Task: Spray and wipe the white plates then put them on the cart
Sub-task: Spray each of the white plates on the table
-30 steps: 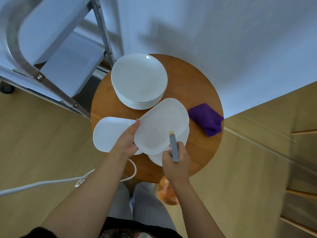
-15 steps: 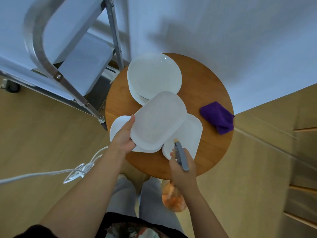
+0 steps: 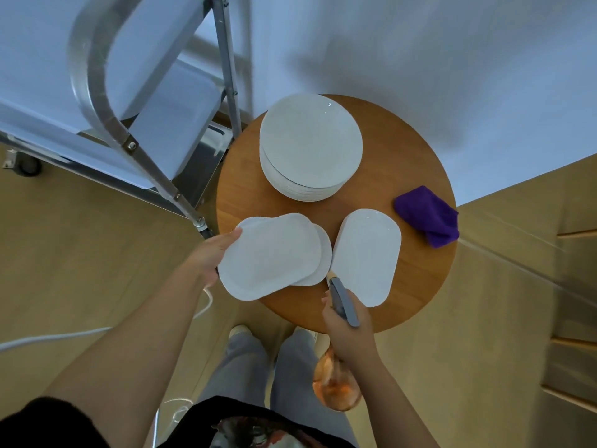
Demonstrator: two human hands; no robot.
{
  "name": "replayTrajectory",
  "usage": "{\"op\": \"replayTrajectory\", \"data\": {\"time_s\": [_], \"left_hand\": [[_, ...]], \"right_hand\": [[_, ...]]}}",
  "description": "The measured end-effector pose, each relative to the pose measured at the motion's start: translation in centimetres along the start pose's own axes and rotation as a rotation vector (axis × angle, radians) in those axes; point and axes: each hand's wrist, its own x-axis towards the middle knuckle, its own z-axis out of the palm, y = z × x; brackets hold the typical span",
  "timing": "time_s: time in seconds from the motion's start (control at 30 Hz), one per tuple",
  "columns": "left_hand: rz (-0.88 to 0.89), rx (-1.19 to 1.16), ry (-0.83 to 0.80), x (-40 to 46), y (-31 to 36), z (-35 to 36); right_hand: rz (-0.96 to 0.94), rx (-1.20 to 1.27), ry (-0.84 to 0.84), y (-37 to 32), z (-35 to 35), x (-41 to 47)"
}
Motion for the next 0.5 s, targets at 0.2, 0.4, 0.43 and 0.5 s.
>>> {"op": "replayTrajectory", "data": {"time_s": [0.2, 0.4, 0.43, 0.5], "left_hand": [[0.236, 0.495, 0.248, 1.6, 1.3, 1.9], [0.434, 0.744, 0.346, 2.4, 0.5, 3.2], [0.419, 0.749, 0.343, 2.5, 0.4, 3.4], [0.436, 0.792, 0.362, 2.5, 0.0, 3.8]], "right_hand": [[-0.001, 0.004, -0.001, 0.3, 0.5, -0.4], [-0.022, -0.019, -0.009, 0.4, 0.9, -0.3], [-0.021, -0.019, -0.007, 0.5, 0.9, -0.3], [-0.02, -0.014, -0.005, 0.6, 0.9, -0.2]]}}
